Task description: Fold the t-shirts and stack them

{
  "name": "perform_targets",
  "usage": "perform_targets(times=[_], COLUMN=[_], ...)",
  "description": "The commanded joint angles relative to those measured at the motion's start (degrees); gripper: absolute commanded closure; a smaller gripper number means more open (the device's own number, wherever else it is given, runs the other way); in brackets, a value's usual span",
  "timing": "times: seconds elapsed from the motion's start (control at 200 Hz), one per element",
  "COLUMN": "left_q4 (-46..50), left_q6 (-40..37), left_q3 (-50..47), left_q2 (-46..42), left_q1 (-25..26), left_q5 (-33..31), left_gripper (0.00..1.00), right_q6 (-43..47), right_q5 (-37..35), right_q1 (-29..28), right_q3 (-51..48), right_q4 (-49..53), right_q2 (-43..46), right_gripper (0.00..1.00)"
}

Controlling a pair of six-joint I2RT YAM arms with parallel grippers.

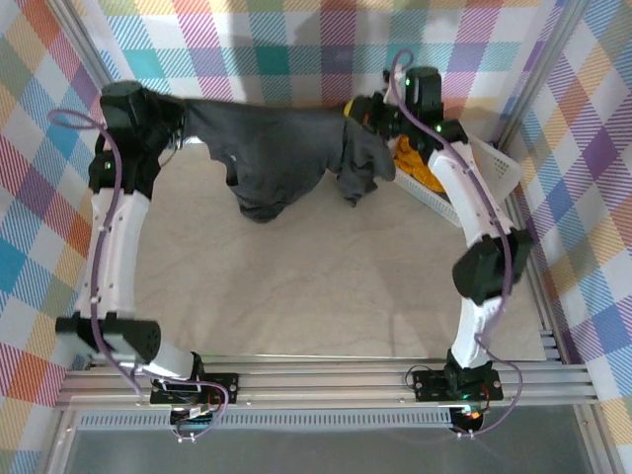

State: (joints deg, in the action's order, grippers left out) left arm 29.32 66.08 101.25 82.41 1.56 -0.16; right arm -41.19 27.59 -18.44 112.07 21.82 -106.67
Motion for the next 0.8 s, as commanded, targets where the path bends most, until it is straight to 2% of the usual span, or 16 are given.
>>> perform_targets(times=[0.0, 0.12, 0.22, 0.325, 0.44, 0.52, 0.65, 0.795], left_q4=[5.7, 11.2, 18.0, 20.8, 21.1, 21.2, 24.8, 26.6], left_q6=[3.5, 6.8, 9.6, 9.5, 7.8, 6.1, 2.9, 0.2], left_q3=[-15.1, -30.5, -41.4, -49.5, -52.6, -52.3, -49.8, -49.4], left_q2=[-9.5, -16.3, -18.5, -18.8, -18.5, -17.2, -14.4, -13.5], left_q1=[2.3, 7.7, 10.6, 11.3, 11.4, 11.3, 11.4, 11.4], left_q5=[-7.6, -6.5, -3.1, -0.7, -1.3, -1.2, -2.7, -4.1], left_gripper=[1.00, 1.00, 1.00, 1.00, 1.00, 1.00, 1.00, 1.00], right_q6=[-0.2, -2.8, -0.9, 1.3, 3.2, 4.3, 6.1, 8.3], right_q5=[-5.3, -13.3, -16.6, -15.7, -14.1, -15.4, -17.0, -20.3], right_q1=[-4.1, -5.6, -5.5, -5.3, -5.2, -4.7, -2.2, 0.3], right_q3=[-21.8, -42.2, -48.7, -46.2, -41.4, -38.7, -31.8, -25.6], right_q4=[-5.4, -6.2, -2.4, 5.8, 10.5, 10.4, 13.3, 14.3], right_q2=[11.2, 19.9, 20.8, 16.1, 12.6, 11.9, 6.5, -2.0], right_gripper=[1.00, 1.00, 1.00, 0.99, 0.60, 0.46, 0.38, 0.38])
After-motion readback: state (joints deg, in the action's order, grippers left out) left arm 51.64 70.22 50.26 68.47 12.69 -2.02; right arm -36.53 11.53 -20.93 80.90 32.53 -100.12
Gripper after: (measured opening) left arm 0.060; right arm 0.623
